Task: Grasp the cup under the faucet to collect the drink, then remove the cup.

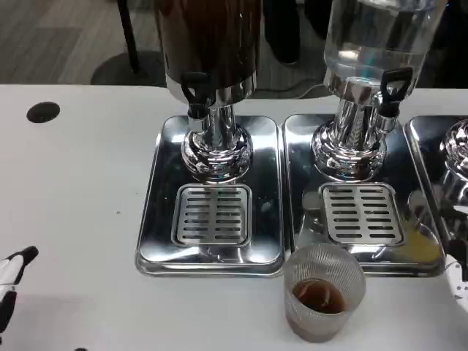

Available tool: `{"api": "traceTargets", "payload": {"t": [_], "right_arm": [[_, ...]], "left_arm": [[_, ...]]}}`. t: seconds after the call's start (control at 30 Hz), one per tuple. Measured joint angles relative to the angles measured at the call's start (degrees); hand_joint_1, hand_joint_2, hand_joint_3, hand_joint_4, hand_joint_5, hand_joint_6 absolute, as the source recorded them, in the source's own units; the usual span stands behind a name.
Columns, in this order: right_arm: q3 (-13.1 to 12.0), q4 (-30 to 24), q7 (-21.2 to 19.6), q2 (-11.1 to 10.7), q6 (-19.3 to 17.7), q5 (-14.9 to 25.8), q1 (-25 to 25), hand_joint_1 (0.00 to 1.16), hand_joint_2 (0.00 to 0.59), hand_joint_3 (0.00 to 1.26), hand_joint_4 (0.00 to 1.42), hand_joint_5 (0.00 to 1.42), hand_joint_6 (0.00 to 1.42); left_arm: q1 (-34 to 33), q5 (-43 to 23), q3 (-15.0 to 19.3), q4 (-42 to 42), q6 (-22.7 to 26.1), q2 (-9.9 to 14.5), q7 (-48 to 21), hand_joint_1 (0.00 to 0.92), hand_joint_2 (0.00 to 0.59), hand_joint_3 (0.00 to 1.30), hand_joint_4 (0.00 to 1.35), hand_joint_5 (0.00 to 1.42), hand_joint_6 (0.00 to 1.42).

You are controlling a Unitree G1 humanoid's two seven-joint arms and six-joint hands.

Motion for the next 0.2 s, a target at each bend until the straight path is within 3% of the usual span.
{"api": "traceTargets", "payload": {"t": [0.2], "right_arm": [[0.00,-0.09,-0.01,0.14,0.31,0.09,0.14,0.58,0.561,0.34,0.28,0.21,0.12]], "left_arm": [[-0.53,-0.03,-0.67,0.00,0.00,-0.02,0.00,0.000,0.083,0.06,0.00,0.00,0.00]]}}
